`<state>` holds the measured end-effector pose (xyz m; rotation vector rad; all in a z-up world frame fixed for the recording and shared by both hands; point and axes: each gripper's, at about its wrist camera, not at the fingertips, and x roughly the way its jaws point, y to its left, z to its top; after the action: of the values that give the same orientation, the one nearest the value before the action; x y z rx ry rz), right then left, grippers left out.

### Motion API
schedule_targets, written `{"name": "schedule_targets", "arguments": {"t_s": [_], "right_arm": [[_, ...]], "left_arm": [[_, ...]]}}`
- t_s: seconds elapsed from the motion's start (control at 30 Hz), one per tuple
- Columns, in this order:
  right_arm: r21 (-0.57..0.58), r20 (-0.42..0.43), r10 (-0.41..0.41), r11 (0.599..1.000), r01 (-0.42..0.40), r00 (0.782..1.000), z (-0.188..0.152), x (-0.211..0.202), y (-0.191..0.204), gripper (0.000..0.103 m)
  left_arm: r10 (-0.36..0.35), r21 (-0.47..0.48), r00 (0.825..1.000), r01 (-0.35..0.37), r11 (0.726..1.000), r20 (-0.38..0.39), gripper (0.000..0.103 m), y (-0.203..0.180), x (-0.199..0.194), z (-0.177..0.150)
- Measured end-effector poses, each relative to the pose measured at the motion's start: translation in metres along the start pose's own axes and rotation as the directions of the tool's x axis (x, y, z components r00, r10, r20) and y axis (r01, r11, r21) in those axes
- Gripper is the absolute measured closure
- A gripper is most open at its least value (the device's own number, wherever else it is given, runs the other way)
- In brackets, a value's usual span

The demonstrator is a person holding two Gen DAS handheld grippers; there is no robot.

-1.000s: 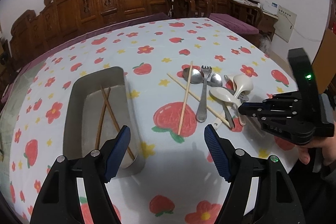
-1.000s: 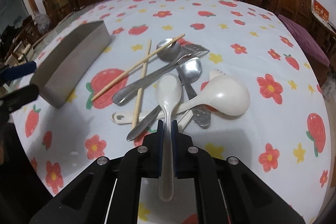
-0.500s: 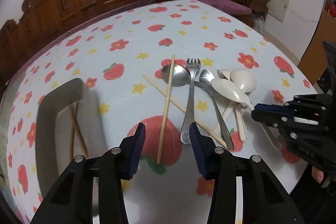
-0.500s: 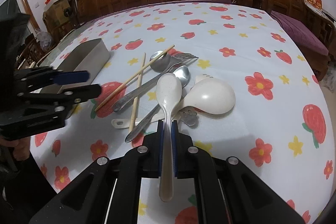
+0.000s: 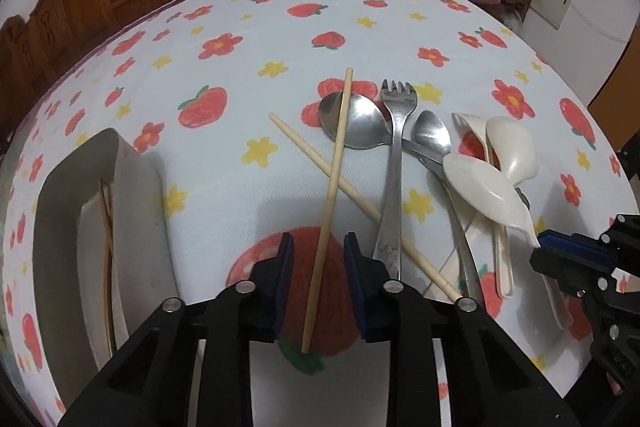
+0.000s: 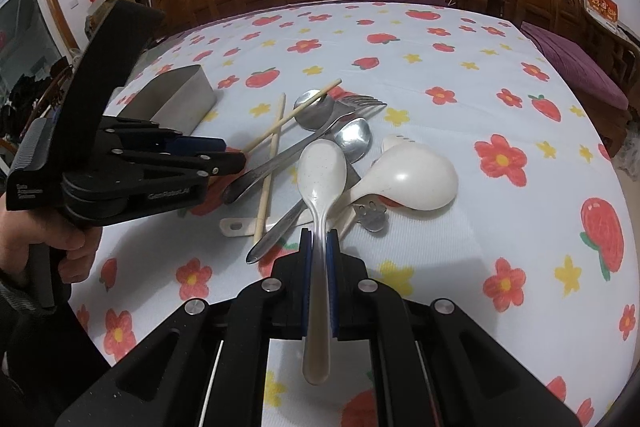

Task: Organize utensils
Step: 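Grasp a light bamboo chopstick from the pile with the left tool, then drop the bamboo chopstick in the tray with the left tool while right holds spoon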

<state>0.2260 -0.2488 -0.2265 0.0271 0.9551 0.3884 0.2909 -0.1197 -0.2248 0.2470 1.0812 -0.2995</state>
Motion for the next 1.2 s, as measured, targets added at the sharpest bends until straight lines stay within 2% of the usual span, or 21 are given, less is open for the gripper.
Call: {"name": "schedule_targets", "arguments": {"t_s": [0.17, 0.27, 0.77, 1.2], "right_arm": [[-0.002, -0.006, -0.004, 1.000, 0.004, 1.000, -0.001, 0.001, 0.001, 0.094], [-0.001, -0.007, -0.004, 1.000, 0.004, 1.000, -0.001, 0.001, 0.001, 0.094], [-0.059, 0.024, -0.002, 0.998, 0.003, 1.000, 0.014, -0.015, 0.027, 0.094], [-0.117, 0.051, -0.009, 0.993, 0.015, 0.999, 0.030, -0.034, 0.062, 0.094]], "left_arm": [[0.000, 0.006, 1.000, 0.000, 1.000, -0.009, 0.096, -0.002, 0.005, 0.000], [0.006, 0.019, 1.000, -0.006, 1.000, 0.008, 0.099, -0.004, 0.002, -0.003], [-0.003, 0.024, 0.994, 0.001, 1.000, 0.107, 0.099, 0.005, -0.055, -0.017], [0.009, -0.006, 0.987, -0.009, 1.000, 0.158, 0.099, 0.039, -0.099, -0.028]]}}
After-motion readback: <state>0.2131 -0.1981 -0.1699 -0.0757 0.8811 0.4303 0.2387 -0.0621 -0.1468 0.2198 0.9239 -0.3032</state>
